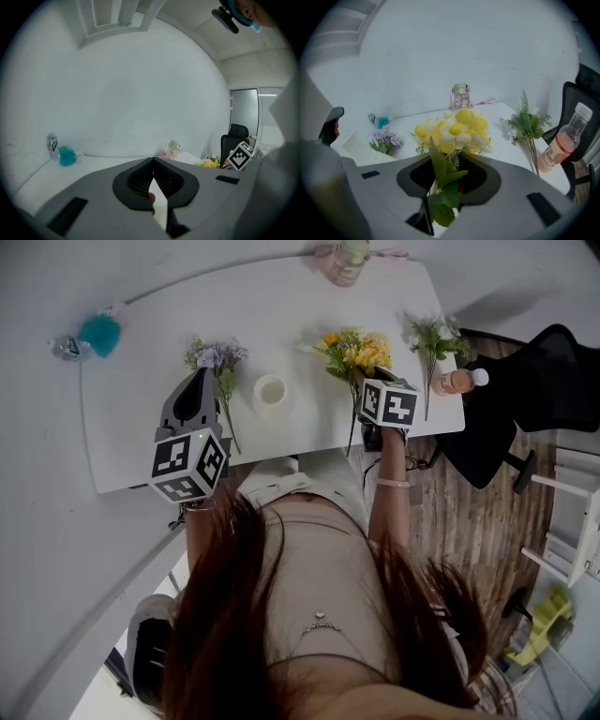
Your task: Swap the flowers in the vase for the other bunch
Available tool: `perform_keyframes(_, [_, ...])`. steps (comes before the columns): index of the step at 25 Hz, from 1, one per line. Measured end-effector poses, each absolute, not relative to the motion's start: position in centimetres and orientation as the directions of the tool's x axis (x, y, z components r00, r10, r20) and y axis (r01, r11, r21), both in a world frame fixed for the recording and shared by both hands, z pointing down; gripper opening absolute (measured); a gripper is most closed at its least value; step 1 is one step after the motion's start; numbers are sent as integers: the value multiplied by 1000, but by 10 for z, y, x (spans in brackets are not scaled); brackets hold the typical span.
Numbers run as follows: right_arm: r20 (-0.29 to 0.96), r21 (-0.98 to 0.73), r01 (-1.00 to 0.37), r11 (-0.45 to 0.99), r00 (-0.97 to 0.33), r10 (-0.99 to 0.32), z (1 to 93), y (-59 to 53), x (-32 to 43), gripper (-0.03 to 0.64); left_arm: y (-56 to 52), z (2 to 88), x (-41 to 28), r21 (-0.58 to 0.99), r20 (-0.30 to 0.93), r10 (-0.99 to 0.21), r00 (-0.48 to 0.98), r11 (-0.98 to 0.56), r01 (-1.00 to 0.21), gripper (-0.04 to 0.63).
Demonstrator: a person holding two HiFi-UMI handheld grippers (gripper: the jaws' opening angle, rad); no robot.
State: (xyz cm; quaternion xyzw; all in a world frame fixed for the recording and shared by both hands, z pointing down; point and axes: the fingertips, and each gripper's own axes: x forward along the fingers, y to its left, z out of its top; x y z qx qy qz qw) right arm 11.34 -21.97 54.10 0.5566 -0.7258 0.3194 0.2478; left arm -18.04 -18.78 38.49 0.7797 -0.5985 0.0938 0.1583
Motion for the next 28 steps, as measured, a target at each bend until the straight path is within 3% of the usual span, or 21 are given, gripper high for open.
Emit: perform_keyframes(28, [418, -276, -908, 315, -409, -811, 419, -242, 85, 137, -161, 380, -190, 130, 319, -921, 222, -189, -973, 3])
